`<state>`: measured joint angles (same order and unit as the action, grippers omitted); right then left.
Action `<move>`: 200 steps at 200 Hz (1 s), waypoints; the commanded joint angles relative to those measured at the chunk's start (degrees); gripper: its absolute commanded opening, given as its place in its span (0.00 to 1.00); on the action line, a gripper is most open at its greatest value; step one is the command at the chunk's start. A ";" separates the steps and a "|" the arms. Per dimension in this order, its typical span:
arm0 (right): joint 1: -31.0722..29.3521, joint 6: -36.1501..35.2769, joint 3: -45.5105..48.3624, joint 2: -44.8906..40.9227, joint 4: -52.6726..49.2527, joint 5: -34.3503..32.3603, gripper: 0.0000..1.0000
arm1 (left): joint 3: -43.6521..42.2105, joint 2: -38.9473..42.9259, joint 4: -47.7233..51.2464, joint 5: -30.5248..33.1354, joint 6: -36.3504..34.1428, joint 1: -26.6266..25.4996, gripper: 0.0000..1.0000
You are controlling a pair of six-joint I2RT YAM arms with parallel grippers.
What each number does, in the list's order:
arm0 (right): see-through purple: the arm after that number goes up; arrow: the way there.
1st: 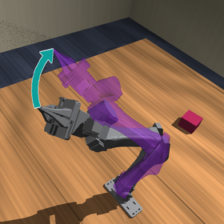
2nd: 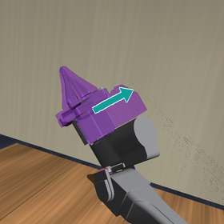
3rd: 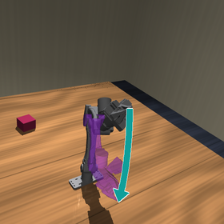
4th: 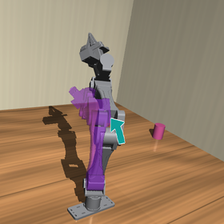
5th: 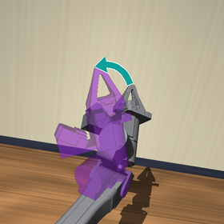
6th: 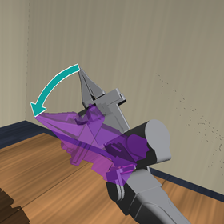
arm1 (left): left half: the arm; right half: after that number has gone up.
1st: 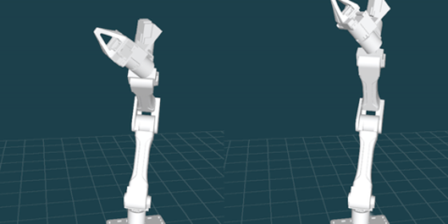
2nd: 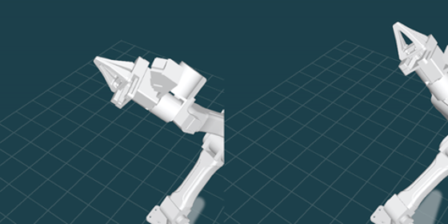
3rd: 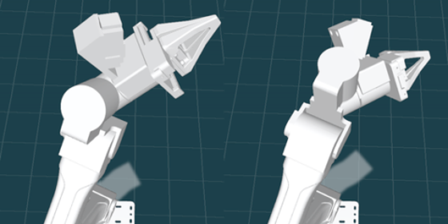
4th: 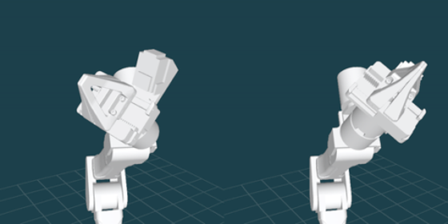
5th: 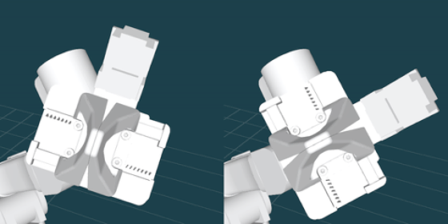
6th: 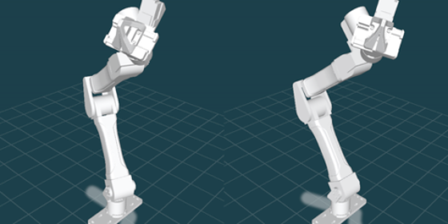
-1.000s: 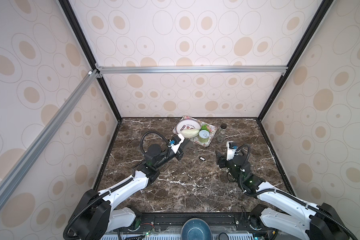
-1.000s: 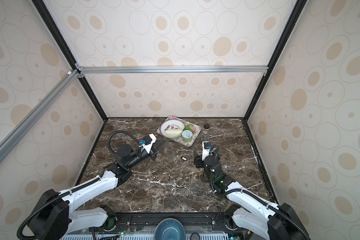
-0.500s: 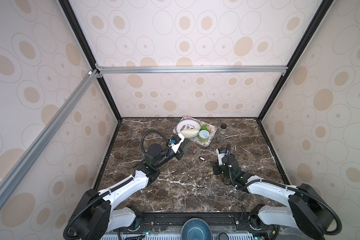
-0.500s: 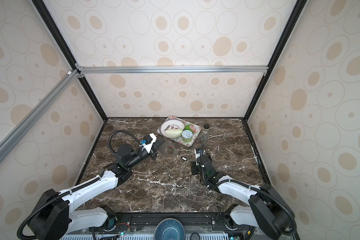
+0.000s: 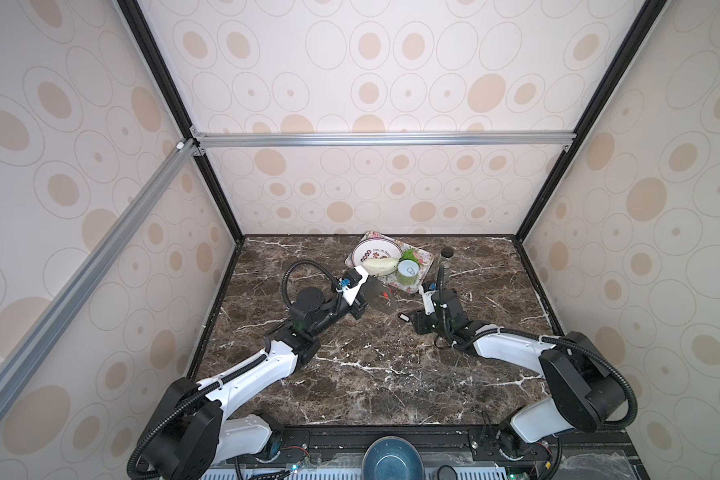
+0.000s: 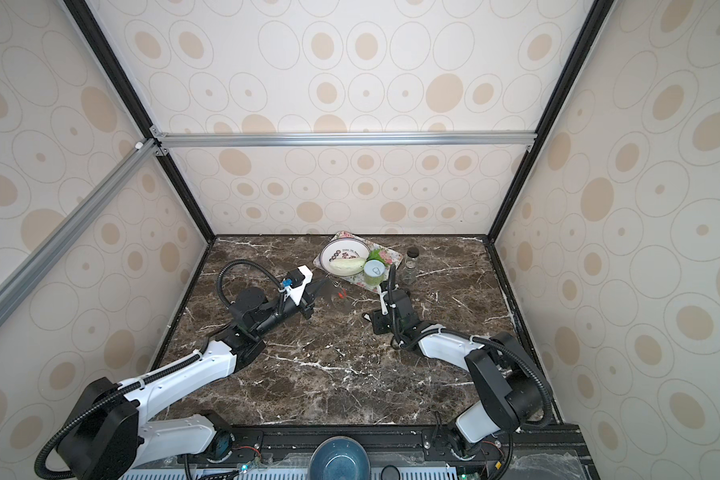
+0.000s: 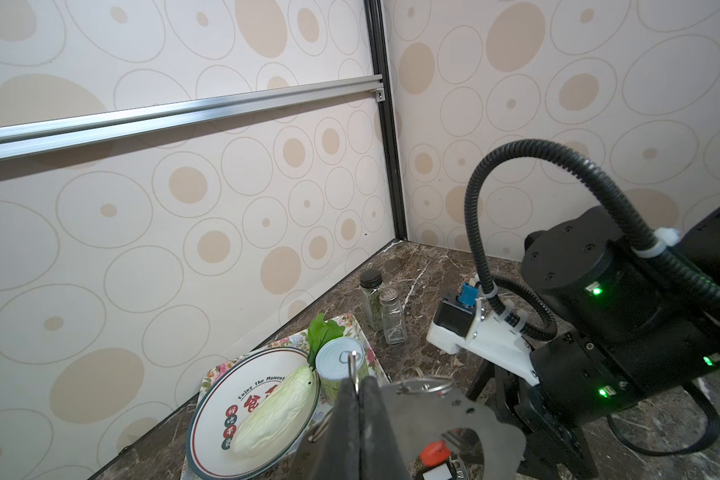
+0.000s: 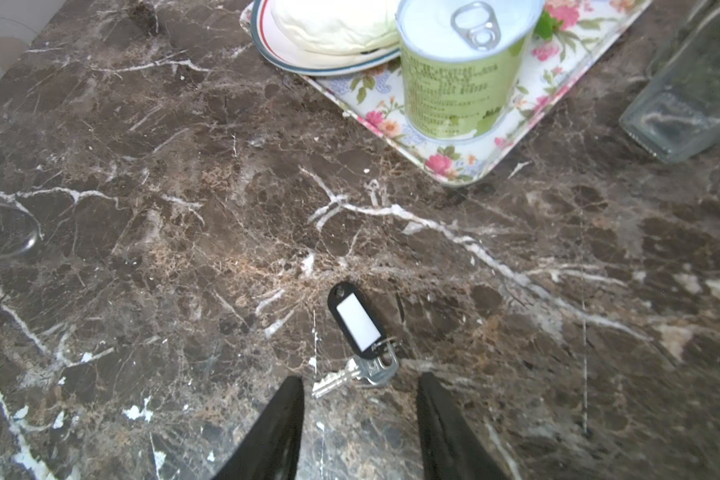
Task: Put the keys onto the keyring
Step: 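Release the ring with the right gripper and move it over the black-tagged key, then lower the right gripper and grasp the black-tagged key on the table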
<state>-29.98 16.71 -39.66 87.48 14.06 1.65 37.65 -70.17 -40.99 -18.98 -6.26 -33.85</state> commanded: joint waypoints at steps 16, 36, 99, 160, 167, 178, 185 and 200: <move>4.19 0.41 -3.28 5.43 -0.10 5.43 0.49 | 1.81 1.29 -1.65 -0.49 -1.03 0.22 0.00; 3.98 2.07 -5.57 7.71 -2.71 4.19 0.52 | 1.61 1.35 -1.63 -0.33 -1.36 0.21 0.00; -2.16 5.91 -12.89 10.58 -13.49 -13.54 0.58 | 1.73 1.31 -1.74 -0.94 -1.12 0.26 0.00; -4.99 9.55 -18.39 17.37 -18.94 -19.14 0.59 | 1.18 2.49 -1.79 -0.80 -1.03 0.22 0.00; -5.02 9.78 -18.30 17.38 -18.99 -19.37 0.59 | 1.19 2.55 -1.81 -0.66 -1.03 0.19 0.00; -5.24 10.00 -17.78 17.00 -18.71 -19.86 0.57 | 1.16 2.34 -1.81 -0.64 -1.12 0.25 0.00; -5.38 10.00 -17.33 16.91 -18.26 -19.97 0.56 | 1.22 2.24 -1.73 -0.72 -1.12 0.26 0.00; -5.73 10.27 -16.73 17.09 -17.76 -20.13 0.54 | 1.37 2.13 -1.70 -0.94 -1.03 0.26 0.00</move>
<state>-34.92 25.26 -57.17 104.77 -2.87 -16.38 37.65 -69.14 -41.01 -19.18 -6.33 -33.85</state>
